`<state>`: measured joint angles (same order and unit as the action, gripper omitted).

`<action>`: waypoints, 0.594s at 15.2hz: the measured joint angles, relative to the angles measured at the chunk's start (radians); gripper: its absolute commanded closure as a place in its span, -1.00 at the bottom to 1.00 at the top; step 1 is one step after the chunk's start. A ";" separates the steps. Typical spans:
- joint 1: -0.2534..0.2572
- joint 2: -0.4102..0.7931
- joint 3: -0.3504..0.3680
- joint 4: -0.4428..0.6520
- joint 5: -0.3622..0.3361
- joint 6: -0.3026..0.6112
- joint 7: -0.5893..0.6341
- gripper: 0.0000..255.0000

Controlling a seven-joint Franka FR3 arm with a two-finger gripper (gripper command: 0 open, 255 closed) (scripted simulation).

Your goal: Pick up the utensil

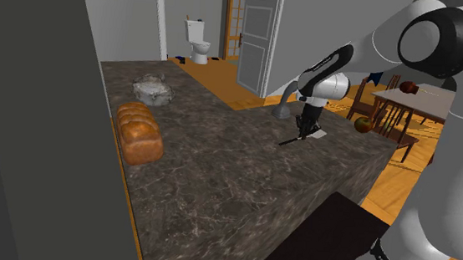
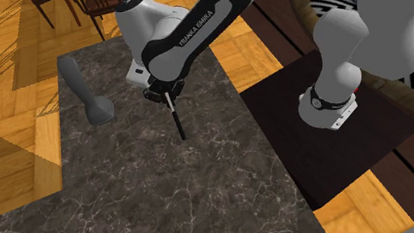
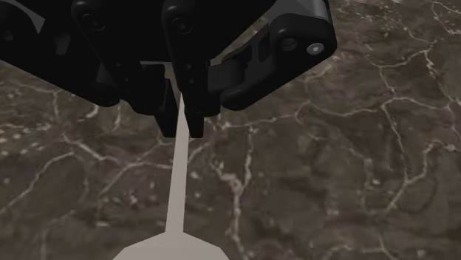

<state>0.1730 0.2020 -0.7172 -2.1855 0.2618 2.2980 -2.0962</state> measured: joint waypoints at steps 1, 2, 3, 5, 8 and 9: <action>0.000 0.000 0.000 0.000 0.000 0.000 0.000 1.00; 0.000 0.000 0.000 0.000 0.000 0.000 0.000 1.00; 0.000 0.000 0.000 0.000 0.000 0.000 0.000 1.00; 0.000 -0.001 0.000 -0.001 0.000 0.000 0.001 1.00; 0.007 -0.024 -0.008 0.007 -0.024 -0.022 0.018 1.00; 0.007 -0.028 -0.010 0.015 -0.030 -0.034 0.021 1.00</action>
<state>0.1804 0.1739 -0.7275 -2.1702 0.2317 2.2640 -2.0748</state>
